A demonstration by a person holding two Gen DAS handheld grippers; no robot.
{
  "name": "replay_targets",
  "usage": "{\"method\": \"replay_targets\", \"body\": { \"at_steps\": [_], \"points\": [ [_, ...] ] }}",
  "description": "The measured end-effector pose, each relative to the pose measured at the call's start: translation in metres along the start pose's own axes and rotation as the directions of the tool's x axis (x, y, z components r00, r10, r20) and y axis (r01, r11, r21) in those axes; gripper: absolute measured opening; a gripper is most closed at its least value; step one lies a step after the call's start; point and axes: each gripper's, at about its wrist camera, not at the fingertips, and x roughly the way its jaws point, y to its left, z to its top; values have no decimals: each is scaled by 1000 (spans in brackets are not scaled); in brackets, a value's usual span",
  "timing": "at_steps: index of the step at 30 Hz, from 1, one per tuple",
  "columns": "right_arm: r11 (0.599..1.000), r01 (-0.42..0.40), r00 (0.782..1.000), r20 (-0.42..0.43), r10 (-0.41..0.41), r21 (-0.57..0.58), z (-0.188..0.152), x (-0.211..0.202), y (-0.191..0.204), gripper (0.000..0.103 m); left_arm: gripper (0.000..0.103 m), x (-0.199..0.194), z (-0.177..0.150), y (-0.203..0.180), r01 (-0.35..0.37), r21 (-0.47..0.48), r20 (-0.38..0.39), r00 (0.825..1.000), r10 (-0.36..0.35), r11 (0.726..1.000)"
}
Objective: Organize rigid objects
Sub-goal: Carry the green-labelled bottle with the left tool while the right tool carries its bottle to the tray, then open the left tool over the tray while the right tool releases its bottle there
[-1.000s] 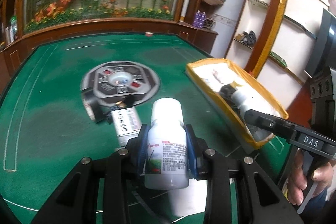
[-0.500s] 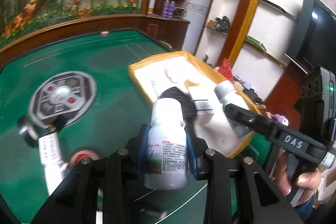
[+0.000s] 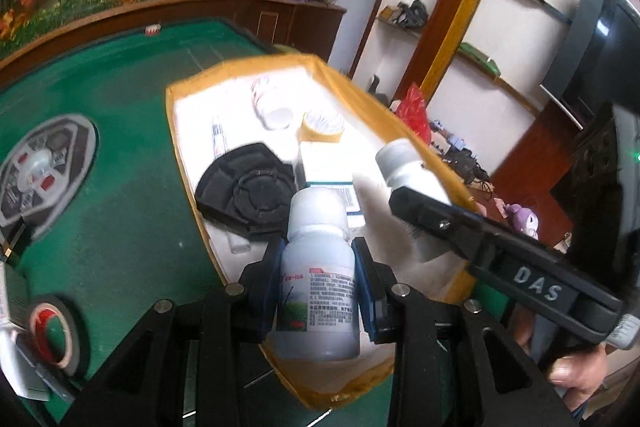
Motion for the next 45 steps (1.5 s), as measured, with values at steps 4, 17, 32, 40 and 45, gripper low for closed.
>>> {"method": "replay_targets", "body": {
  "at_steps": [4,17,32,40,45],
  "points": [
    [999,34,999,-18,-34,-7,3,7,-3,34,34,6,0,-3,-3,8,-10,1000,3,1000],
    [993,113,986,-119,-117,-42,5,28,-5,34,35,15,-7,-16,43,56,-59,998,-39,998],
    [986,162,985,-61,-163,-26,1,7,1,50,55,-7,-14,-16,75,36,-42,996,-73,997],
    [996,91,996,-5,-92,-7,-6,-16,17,50,55,-33,-23,-17,84,62,0,996,-84,995],
    [997,72,997,6,-72,-39,-9,-20,40,50,55,-51,-29,-3,64,53,22,998,-66,997]
  ]
}}
